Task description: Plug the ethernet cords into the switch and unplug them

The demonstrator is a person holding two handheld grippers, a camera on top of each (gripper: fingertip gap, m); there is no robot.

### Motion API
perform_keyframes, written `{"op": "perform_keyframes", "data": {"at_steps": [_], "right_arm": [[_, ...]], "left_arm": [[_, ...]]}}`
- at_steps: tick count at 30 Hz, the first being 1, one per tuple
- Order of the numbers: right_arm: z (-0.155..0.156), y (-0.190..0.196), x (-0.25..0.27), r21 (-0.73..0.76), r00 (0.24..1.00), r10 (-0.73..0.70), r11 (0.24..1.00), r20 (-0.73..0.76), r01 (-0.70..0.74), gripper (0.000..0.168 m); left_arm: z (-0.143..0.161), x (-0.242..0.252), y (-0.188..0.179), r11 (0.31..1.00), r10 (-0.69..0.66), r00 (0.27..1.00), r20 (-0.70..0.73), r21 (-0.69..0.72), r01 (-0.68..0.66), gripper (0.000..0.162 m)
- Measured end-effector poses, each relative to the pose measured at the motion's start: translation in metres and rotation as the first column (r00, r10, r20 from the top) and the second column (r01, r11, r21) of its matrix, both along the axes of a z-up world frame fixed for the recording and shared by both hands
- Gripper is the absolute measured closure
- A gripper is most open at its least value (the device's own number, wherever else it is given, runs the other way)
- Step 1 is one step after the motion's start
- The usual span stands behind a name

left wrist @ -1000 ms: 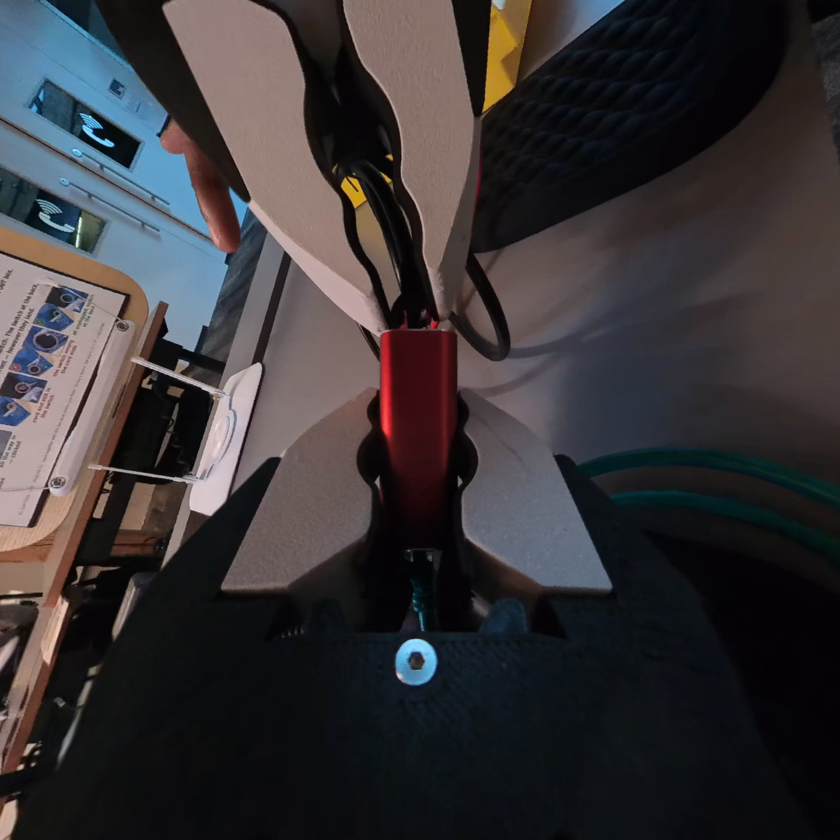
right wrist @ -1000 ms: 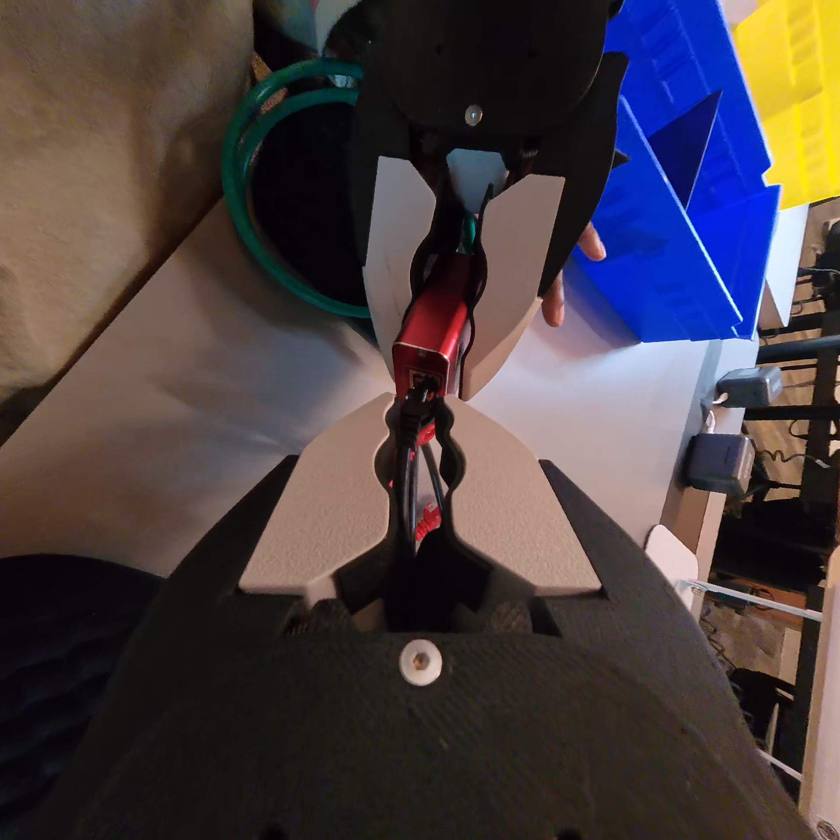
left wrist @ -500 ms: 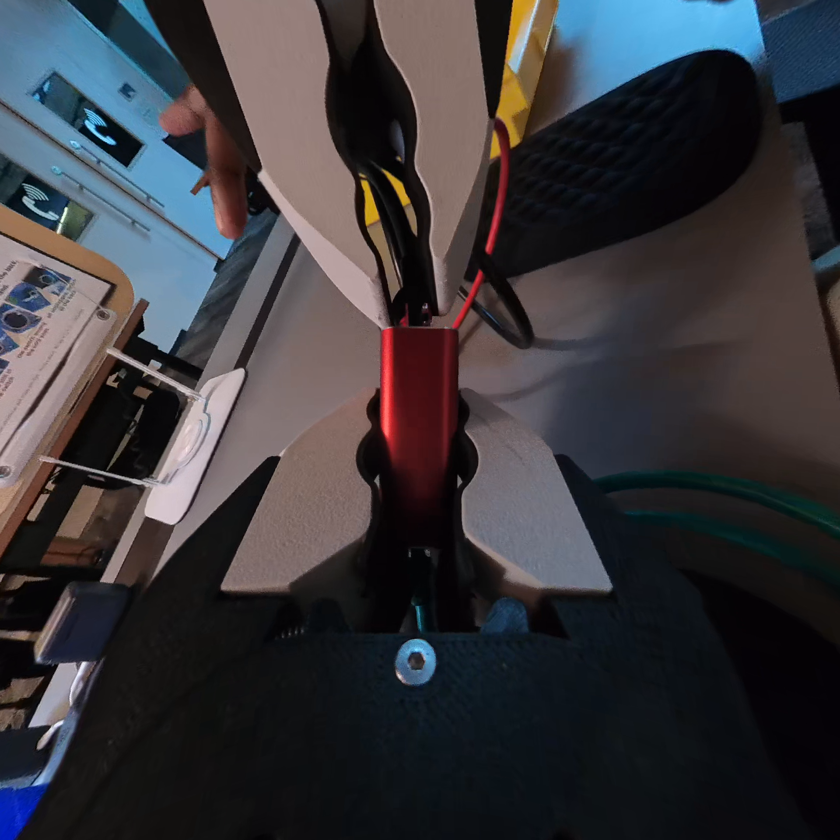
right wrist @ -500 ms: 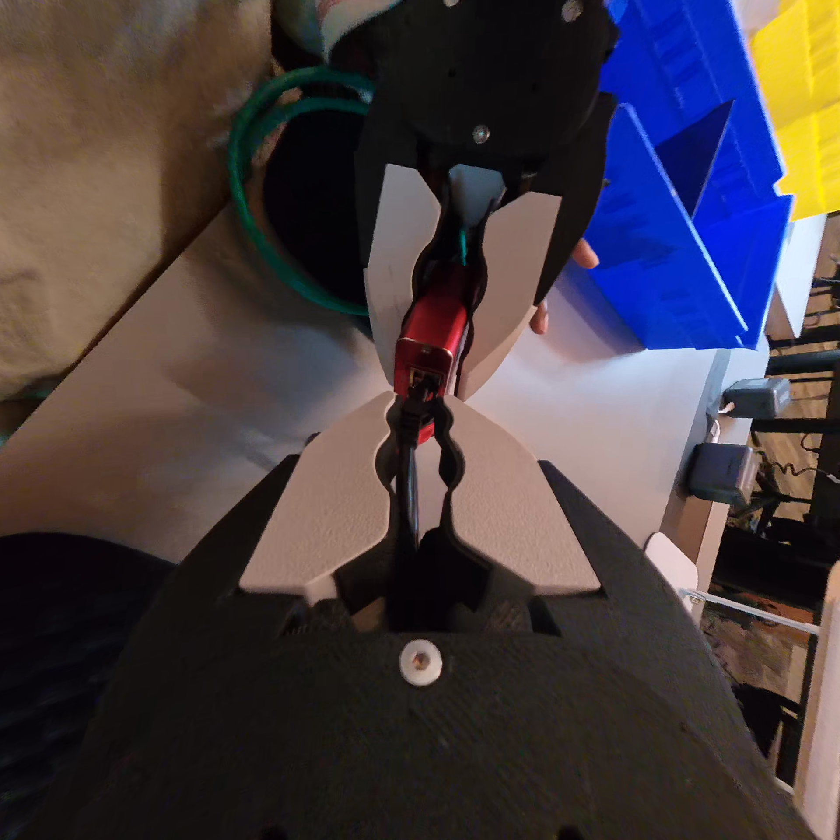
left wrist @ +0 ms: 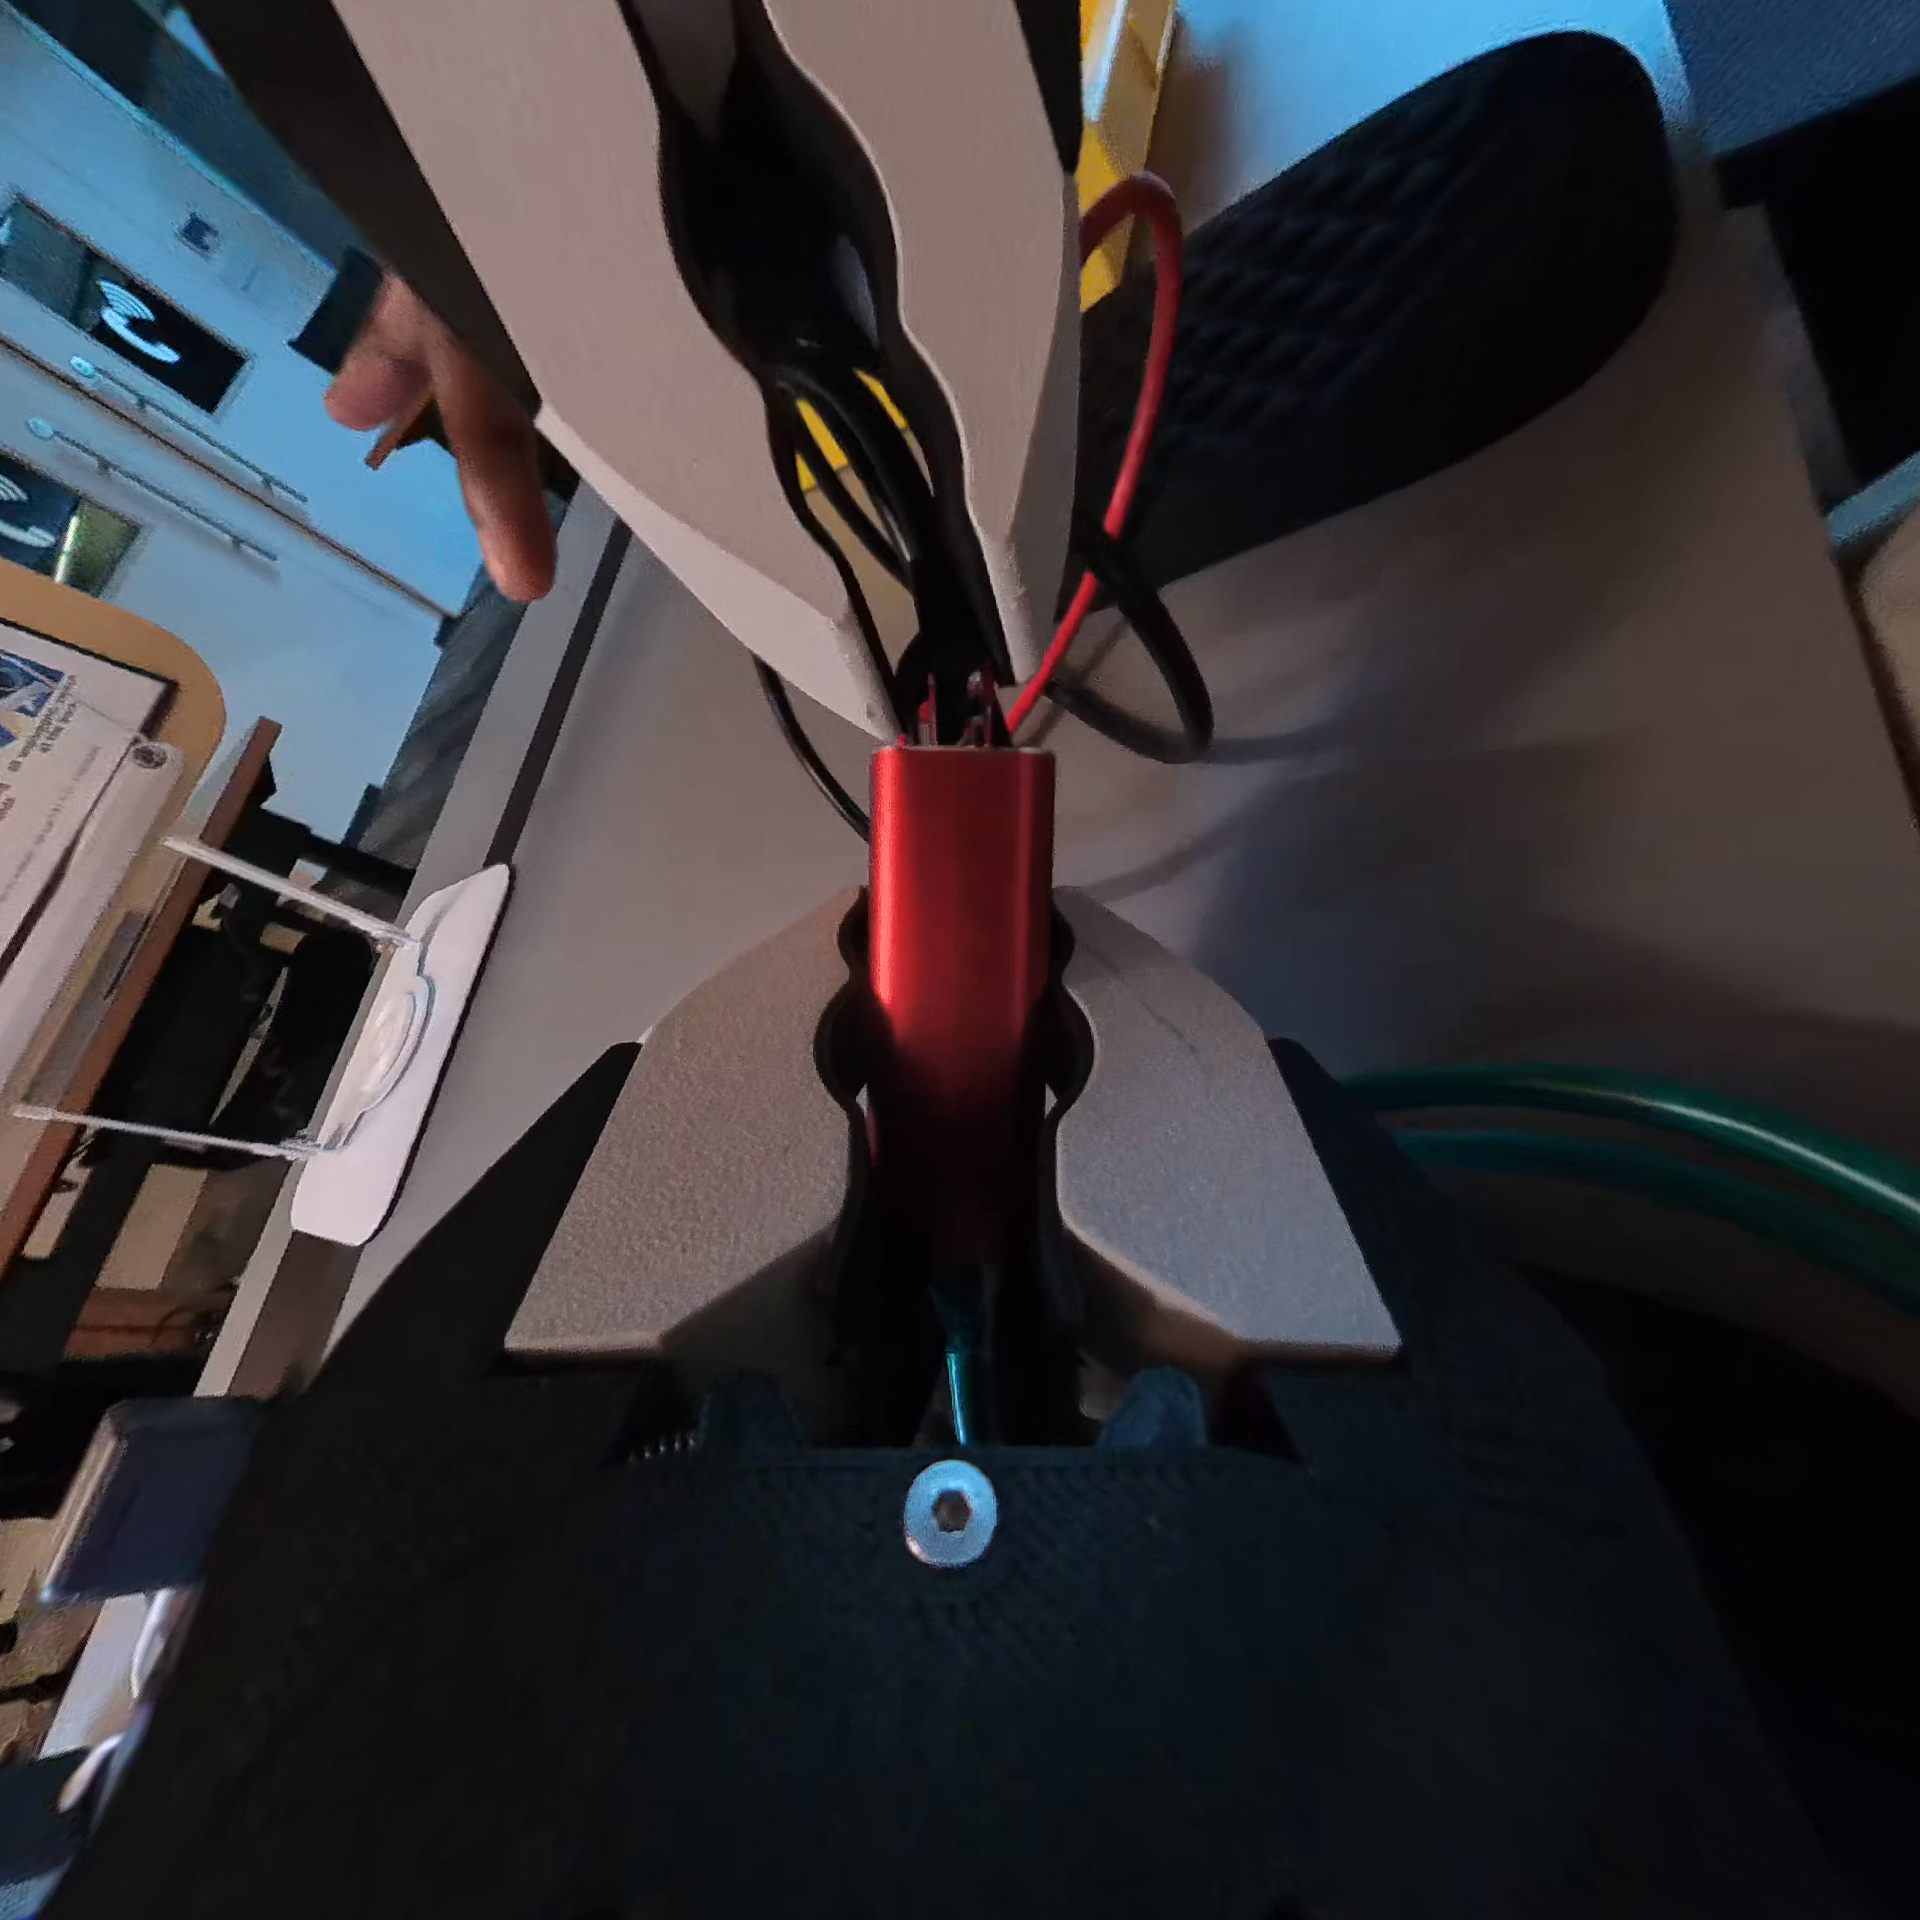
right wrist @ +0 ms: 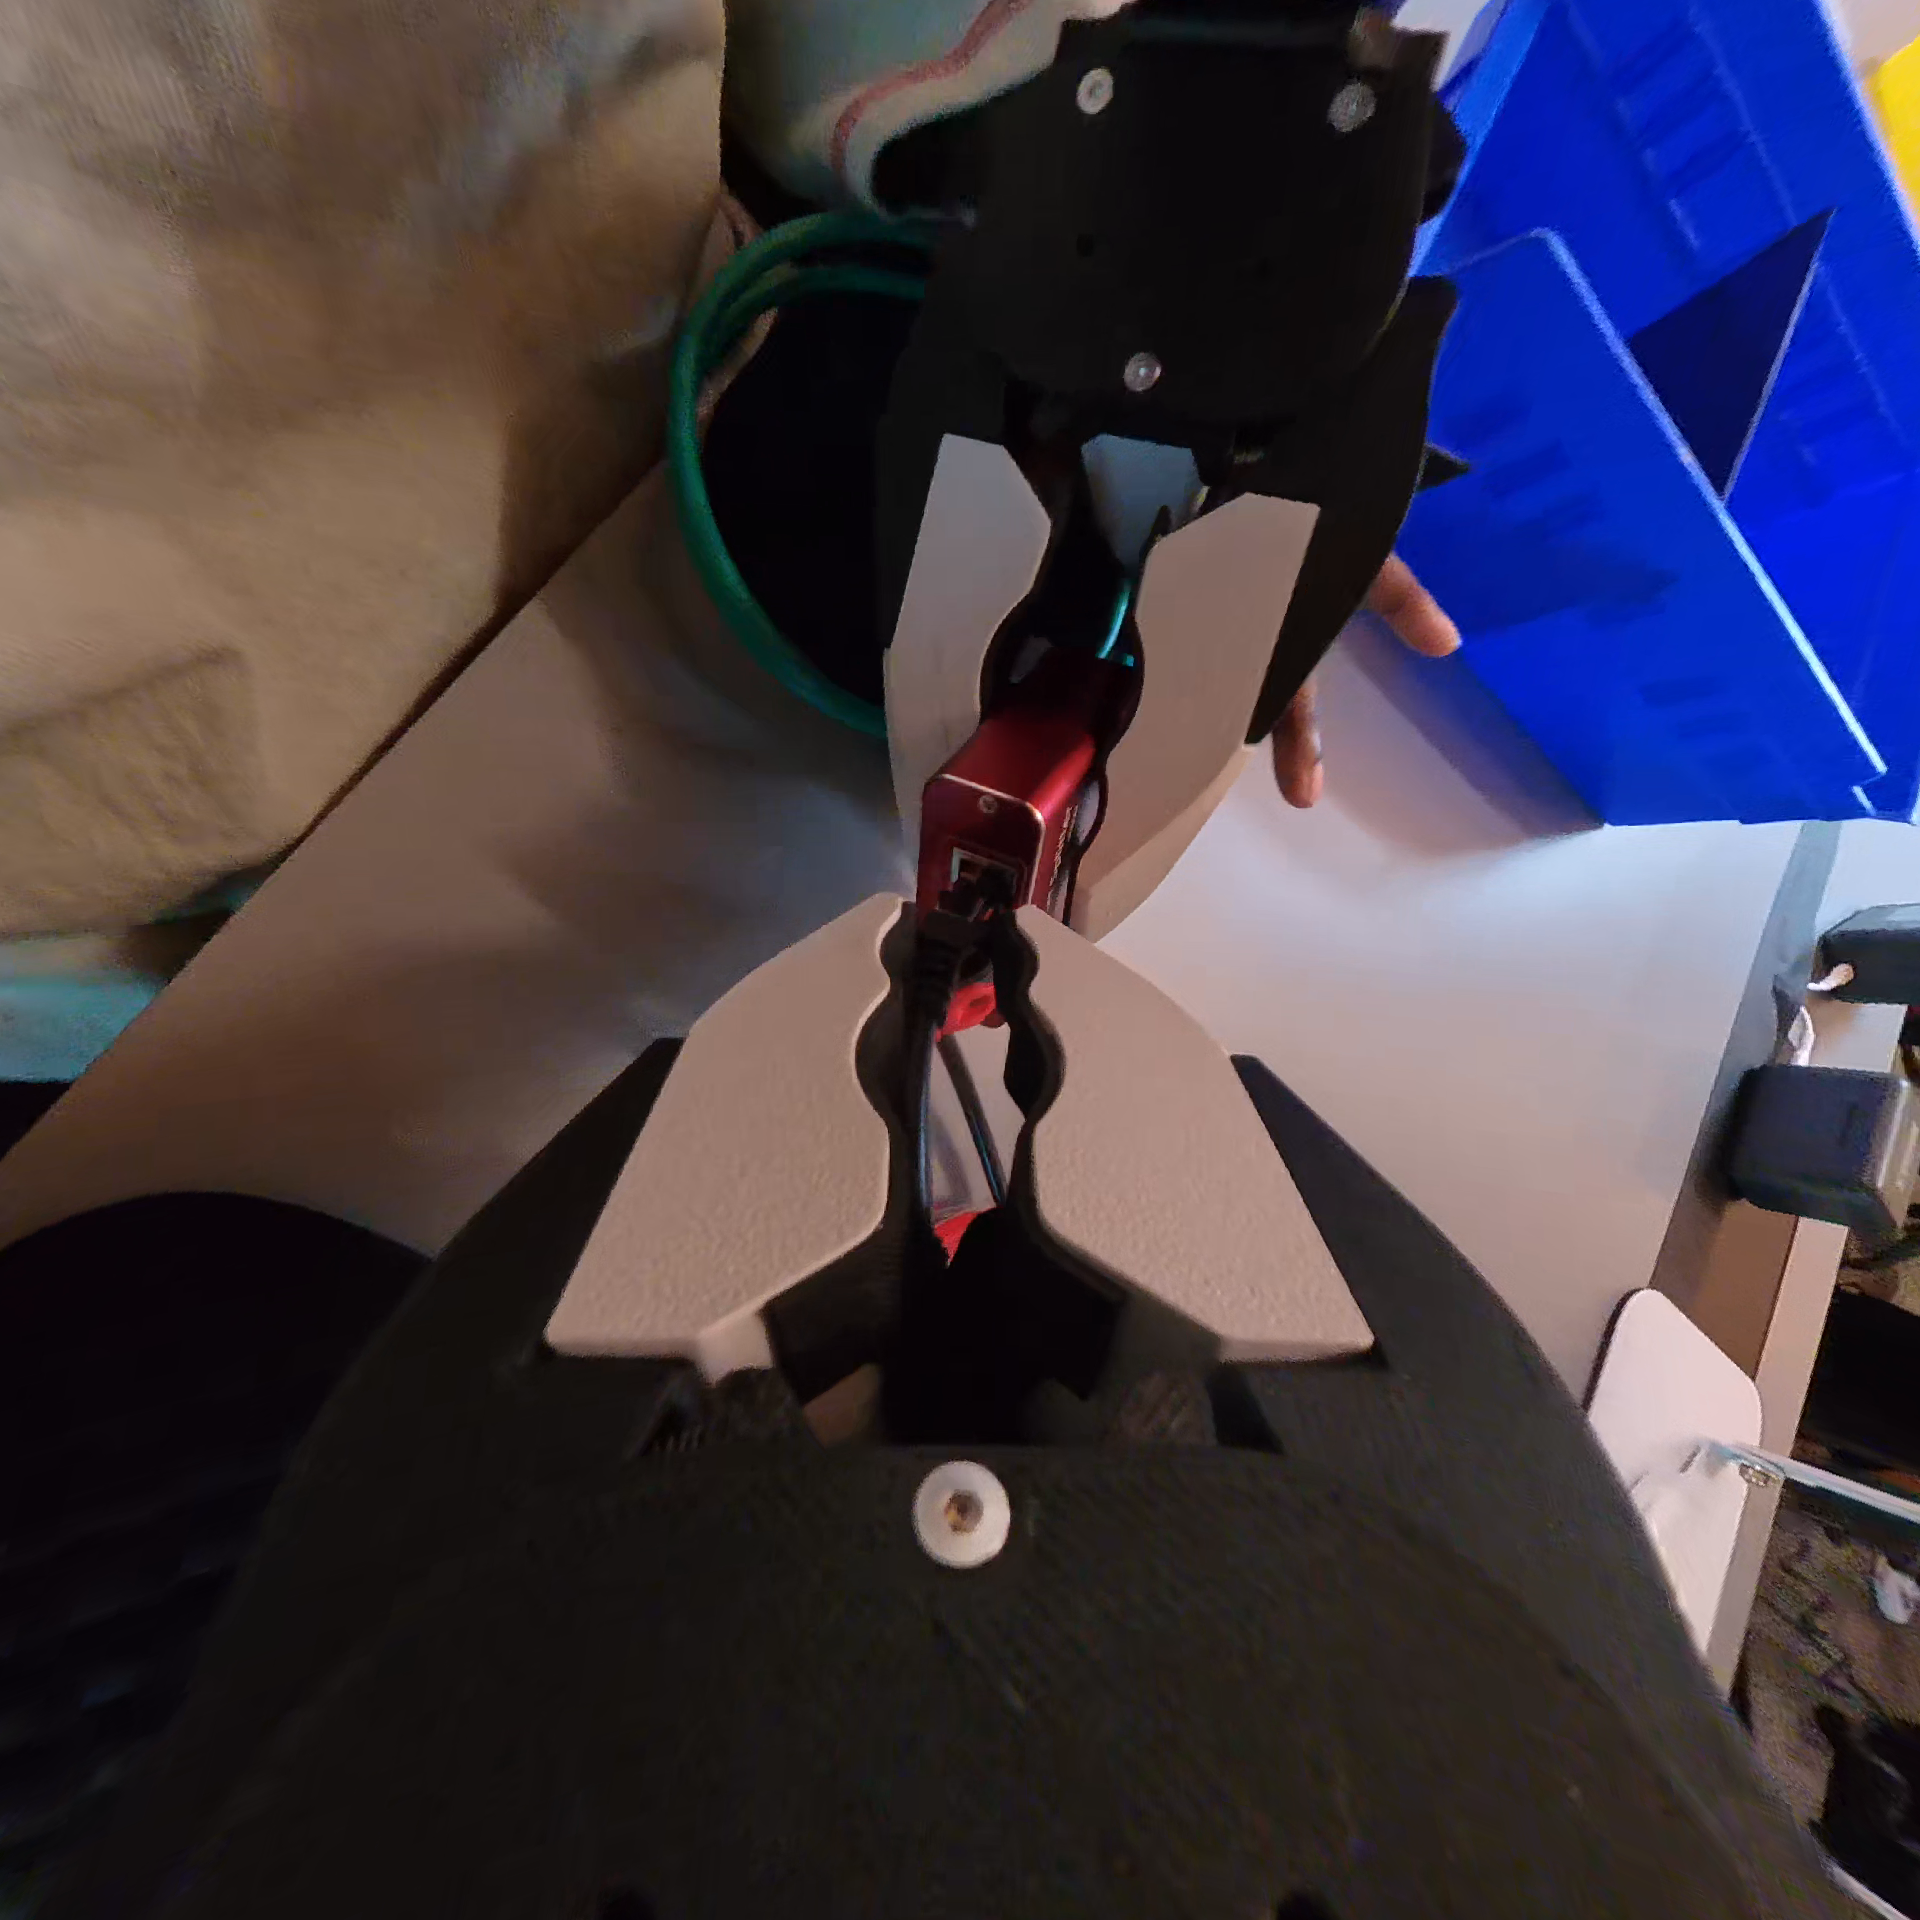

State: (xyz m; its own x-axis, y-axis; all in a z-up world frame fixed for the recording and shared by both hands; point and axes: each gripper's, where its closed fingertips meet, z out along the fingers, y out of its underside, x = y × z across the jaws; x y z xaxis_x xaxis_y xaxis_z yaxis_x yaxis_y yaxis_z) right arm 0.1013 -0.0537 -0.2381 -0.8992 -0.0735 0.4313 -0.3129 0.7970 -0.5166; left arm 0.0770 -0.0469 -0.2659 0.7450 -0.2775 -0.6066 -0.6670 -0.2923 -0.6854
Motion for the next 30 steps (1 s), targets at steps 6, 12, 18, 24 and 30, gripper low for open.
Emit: {"op": "perform_keyframes", "data": {"at_steps": [6, 12, 18, 24, 30], "right_arm": [[0.000, 0.003, 0.006, 0.016, 0.999, 0.023, 1.000, -0.028, -0.022, 0.153], [-0.014, 0.007, 0.008, 0.152, 0.994, 0.093, 0.983, 0.057, -0.101, 0.153], [0.002, 0.009, 0.024, 0.043, 0.985, 0.136, 0.989, 0.102, -0.141, 0.156], [0.037, 0.039, -0.001, -0.239, 0.986, -0.151, 0.962, -0.065, 0.131, 0.156], [0.102, 0.069, 0.017, -0.616, 0.928, -0.324, 0.773, -0.182, 0.148, 0.156]], "left_arm": [[0.000, 0.006, 0.002, 1.000, -0.023, 0.998, -0.064, -0.011, 0.022, 0.134], [-0.014, 0.000, 0.005, 0.992, -0.044, 0.988, -0.145, -0.123, 0.026, 0.133], [-0.004, -0.050, -0.012, 0.975, 0.211, 0.965, -0.153, -0.032, -0.219, 0.133], [0.037, -0.055, -0.014, 0.968, 0.248, 0.958, -0.146, 0.079, -0.238, 0.133], [0.027, -0.069, -0.013, 0.938, 0.343, 0.927, -0.153, 0.107, -0.330, 0.133]]}}
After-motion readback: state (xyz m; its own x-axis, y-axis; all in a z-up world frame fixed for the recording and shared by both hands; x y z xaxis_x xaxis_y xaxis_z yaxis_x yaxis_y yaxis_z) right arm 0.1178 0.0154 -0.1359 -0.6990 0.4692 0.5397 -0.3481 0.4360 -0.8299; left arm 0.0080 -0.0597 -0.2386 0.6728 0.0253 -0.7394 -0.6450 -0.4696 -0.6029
